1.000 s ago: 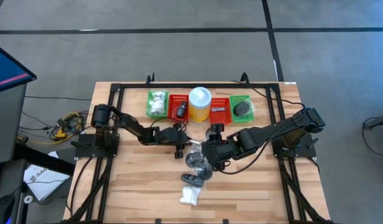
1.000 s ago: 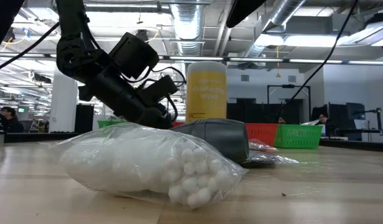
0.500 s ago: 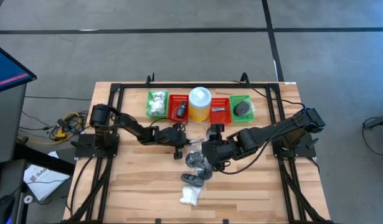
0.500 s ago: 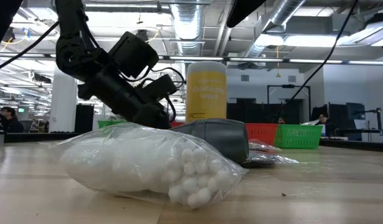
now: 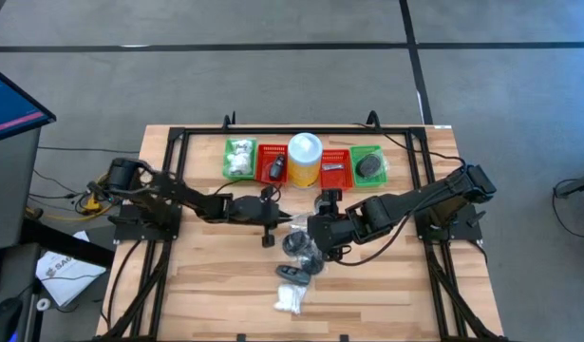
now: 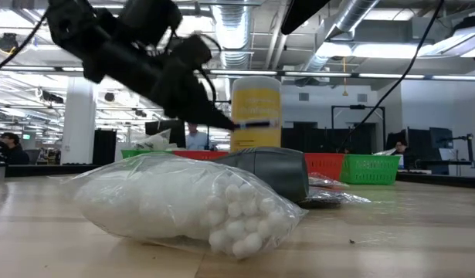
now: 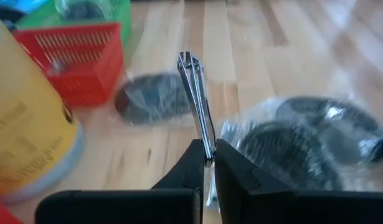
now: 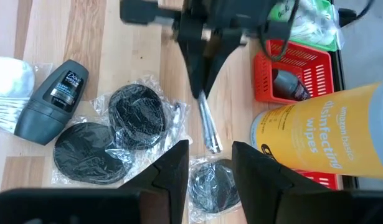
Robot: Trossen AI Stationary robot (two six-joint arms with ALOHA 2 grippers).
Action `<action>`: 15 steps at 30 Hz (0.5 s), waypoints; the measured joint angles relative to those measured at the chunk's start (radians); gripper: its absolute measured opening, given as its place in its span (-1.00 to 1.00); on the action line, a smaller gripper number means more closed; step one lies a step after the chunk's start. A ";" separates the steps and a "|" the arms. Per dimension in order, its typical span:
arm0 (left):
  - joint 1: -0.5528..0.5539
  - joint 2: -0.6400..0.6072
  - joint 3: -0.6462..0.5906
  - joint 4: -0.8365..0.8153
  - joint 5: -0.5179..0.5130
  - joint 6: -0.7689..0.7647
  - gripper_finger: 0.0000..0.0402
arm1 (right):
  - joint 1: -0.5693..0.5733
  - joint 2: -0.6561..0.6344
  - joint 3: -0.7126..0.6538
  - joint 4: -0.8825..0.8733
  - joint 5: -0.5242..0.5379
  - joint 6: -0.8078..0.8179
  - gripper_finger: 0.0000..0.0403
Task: Pick & Place Travel size toiletries
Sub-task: Put the silver nail cutter into the right red bin
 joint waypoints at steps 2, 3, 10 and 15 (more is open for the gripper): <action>-0.013 -0.044 0.000 -0.023 -0.016 0.000 -0.97 | 0.000 0.000 0.000 0.000 0.000 0.000 -0.44; -0.020 -0.063 0.000 -0.029 -0.022 0.000 -0.97 | 0.000 0.000 0.000 0.000 0.000 0.000 -0.44; -0.054 -0.140 0.001 -0.033 -0.024 0.001 -0.97 | 0.000 0.000 0.000 0.006 0.000 0.000 -0.44; -0.069 -0.137 0.040 -0.053 -0.026 0.006 -0.97 | 0.000 0.000 0.000 0.019 0.000 0.000 -0.44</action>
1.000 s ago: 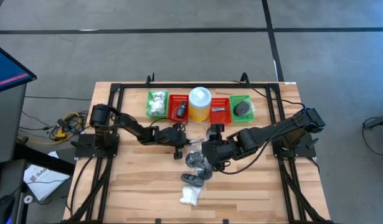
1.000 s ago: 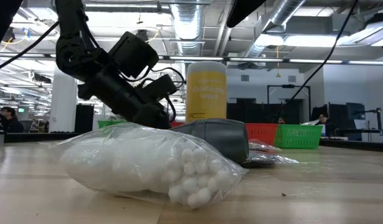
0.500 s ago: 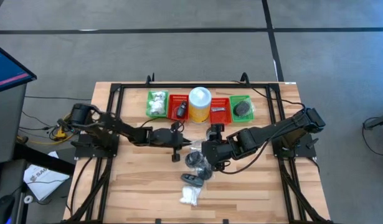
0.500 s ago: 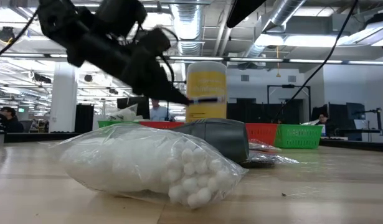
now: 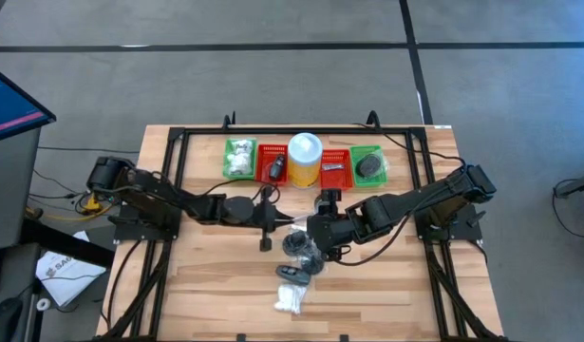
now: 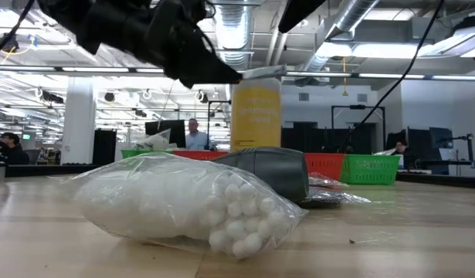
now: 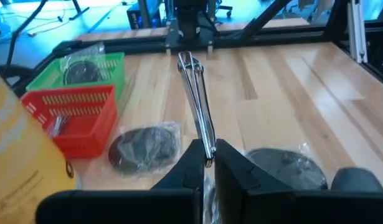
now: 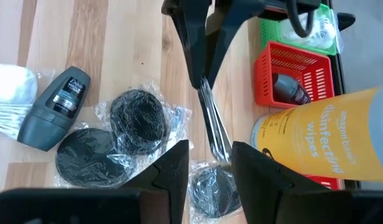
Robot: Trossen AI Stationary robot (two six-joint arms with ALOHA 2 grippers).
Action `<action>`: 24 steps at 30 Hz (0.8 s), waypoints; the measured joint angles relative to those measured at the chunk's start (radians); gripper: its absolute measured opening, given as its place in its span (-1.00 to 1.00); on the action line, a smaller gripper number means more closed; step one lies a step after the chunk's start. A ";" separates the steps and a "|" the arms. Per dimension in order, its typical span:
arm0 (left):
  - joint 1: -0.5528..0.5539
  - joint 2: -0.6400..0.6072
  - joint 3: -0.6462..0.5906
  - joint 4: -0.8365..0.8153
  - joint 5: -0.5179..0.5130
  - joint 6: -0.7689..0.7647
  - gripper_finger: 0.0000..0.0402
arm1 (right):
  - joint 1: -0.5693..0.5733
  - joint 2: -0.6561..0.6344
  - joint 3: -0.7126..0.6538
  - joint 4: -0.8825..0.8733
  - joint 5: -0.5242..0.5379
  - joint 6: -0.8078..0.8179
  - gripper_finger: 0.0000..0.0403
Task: Pick & Place Travel size toiletries
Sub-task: Put the silver nail cutter into the right red bin
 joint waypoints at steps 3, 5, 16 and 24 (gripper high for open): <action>-0.009 0.004 0.035 -0.028 -0.003 0.028 -0.97 | 0.000 0.000 0.000 0.000 0.000 -0.002 -0.44; -0.016 0.004 0.060 -0.037 -0.002 0.046 -0.97 | 0.000 0.000 0.000 0.000 0.000 -0.002 -0.44; -0.037 0.004 0.113 -0.091 -0.008 0.074 -0.97 | 0.000 0.000 0.000 0.000 0.000 -0.002 -0.44; -0.041 0.004 0.154 -0.104 -0.009 0.100 -0.97 | -0.001 0.000 0.000 0.000 0.000 -0.002 -0.44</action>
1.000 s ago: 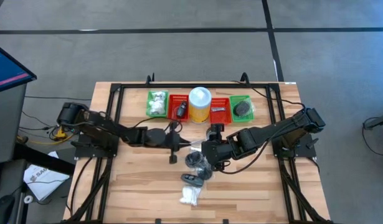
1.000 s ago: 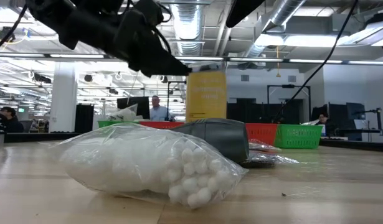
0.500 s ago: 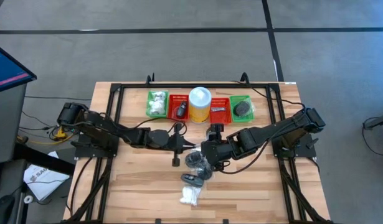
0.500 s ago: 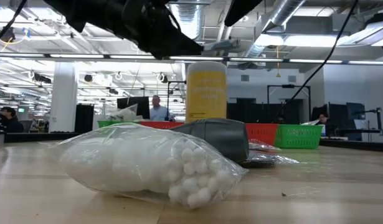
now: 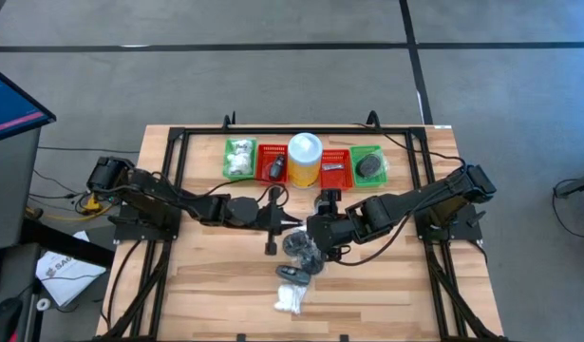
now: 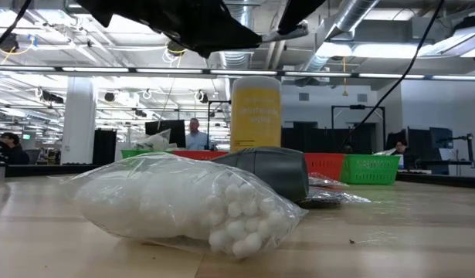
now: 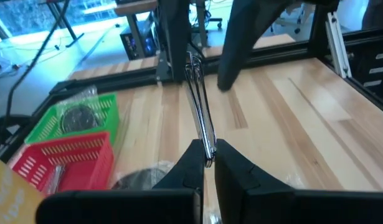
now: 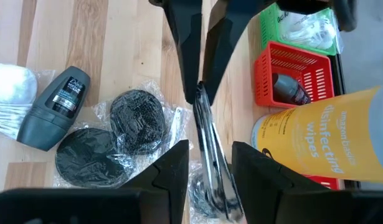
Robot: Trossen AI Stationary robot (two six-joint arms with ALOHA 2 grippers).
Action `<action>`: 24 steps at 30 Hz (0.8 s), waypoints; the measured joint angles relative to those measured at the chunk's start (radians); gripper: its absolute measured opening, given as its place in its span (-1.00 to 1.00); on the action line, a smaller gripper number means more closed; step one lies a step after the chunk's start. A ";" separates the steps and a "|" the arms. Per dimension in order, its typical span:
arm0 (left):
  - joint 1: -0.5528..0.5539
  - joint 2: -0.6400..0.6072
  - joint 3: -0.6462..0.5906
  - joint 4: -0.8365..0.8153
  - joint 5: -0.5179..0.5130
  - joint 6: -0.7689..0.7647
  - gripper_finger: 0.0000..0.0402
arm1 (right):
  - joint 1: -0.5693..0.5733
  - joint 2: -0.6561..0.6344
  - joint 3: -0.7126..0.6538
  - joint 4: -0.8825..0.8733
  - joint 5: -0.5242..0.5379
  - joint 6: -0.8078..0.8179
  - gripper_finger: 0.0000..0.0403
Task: Pick & Place Travel size toiletries
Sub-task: Put the silver nail cutter into the right red bin
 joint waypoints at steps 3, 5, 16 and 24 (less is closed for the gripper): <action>-0.006 0.000 0.015 -0.014 0.001 0.016 -0.97 | 0.000 0.000 0.000 0.000 0.000 0.000 -0.44; -0.007 0.000 0.024 -0.019 0.001 0.019 -0.97 | -0.001 0.000 0.000 0.000 0.000 0.000 -0.44; -0.016 0.000 0.036 -0.025 -0.004 0.031 -0.97 | -0.020 0.000 0.000 -0.006 -0.006 0.000 -0.51; -0.015 0.000 0.037 -0.022 -0.022 0.057 -0.96 | -0.023 0.000 0.000 -0.011 -0.015 -0.043 -0.89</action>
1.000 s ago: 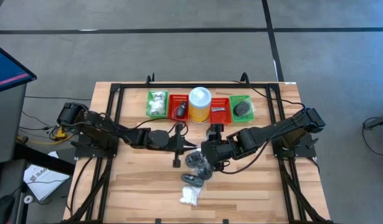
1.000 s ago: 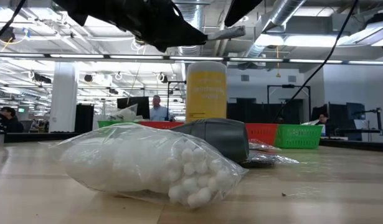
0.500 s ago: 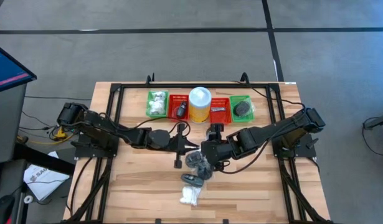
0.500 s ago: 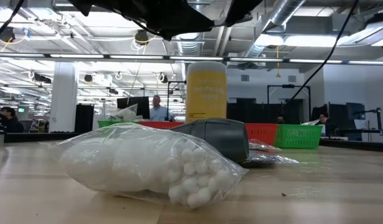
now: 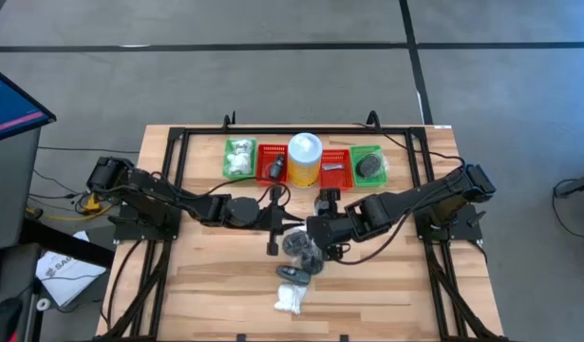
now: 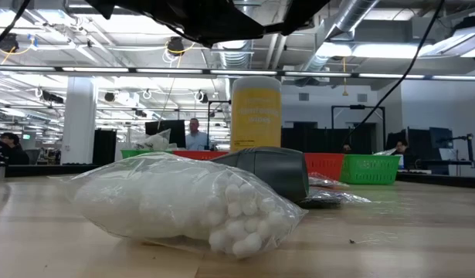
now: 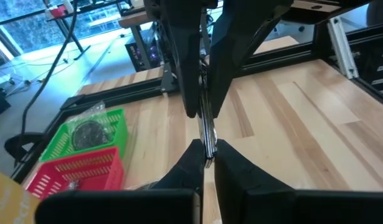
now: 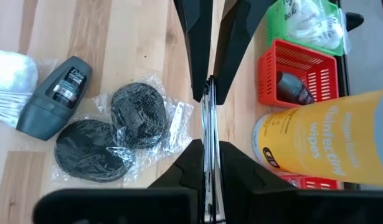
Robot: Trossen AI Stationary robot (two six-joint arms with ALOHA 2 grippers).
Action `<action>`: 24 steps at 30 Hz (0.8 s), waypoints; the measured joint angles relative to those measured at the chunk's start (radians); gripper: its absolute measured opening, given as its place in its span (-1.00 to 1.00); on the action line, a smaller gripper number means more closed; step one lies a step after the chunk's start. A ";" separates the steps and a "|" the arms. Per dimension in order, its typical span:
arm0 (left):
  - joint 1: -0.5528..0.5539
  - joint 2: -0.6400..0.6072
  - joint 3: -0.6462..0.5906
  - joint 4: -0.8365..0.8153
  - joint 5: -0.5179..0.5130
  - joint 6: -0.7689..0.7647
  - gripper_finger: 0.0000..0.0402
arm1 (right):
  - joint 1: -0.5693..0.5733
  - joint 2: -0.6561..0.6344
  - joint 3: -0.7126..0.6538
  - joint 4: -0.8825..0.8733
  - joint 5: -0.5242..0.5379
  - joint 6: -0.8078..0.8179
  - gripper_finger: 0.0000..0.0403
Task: Pick & Place Travel size toiletries
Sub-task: Put the silver nail cutter into the right red bin
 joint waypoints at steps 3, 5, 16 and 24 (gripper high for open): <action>0.001 0.000 0.000 0.000 -0.005 -0.001 -0.94 | -0.001 0.000 0.000 -0.001 0.003 0.005 -0.87; 0.000 0.000 0.000 0.000 -0.010 -0.002 -0.92 | 0.000 0.000 0.000 -0.001 0.009 0.005 -0.89; -0.003 -0.004 0.000 -0.007 -0.069 -0.010 -0.72 | -0.020 0.000 0.000 -0.061 0.029 0.055 -0.89; -0.028 -0.005 -0.001 -0.006 -0.094 -0.010 -0.66 | -0.075 0.000 0.000 -0.197 0.099 0.170 -0.89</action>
